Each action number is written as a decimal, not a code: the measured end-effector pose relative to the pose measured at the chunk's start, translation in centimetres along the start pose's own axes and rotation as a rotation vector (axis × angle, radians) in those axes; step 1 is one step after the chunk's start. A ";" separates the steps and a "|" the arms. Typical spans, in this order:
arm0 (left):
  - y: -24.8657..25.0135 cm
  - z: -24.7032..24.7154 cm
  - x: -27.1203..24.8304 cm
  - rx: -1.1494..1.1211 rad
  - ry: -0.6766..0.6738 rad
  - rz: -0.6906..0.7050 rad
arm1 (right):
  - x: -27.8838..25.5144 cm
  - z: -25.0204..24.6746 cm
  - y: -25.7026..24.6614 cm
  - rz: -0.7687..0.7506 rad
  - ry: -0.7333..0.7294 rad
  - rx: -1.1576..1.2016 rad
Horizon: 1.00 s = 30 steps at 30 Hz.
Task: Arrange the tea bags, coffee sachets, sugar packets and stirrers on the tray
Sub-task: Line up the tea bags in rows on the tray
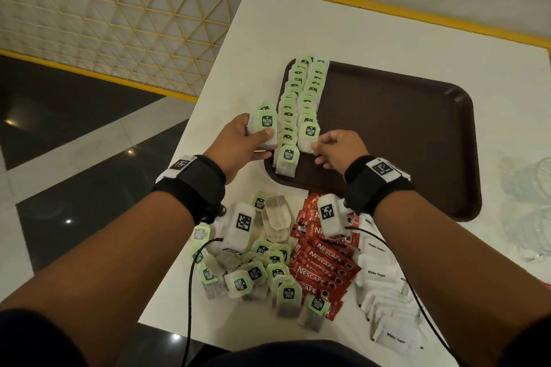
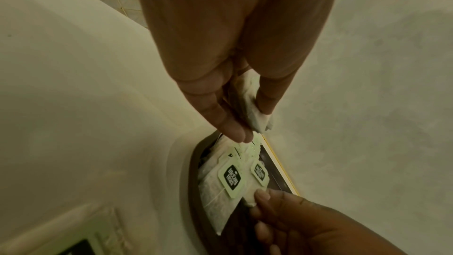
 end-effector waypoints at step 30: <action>-1.5 2.3 -0.8 0.032 -0.027 -0.041 | -3.2 1.5 -2.7 -0.140 -0.011 0.119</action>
Point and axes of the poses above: each hand's wrist, its own x-axis towards the middle knuckle, its own z-axis out of the palm, y = z × x, the point moved 9 cm from there along x, towards the middle knuckle, and after that the axes turned 12 degrees about -x, right-handed, at the moved point
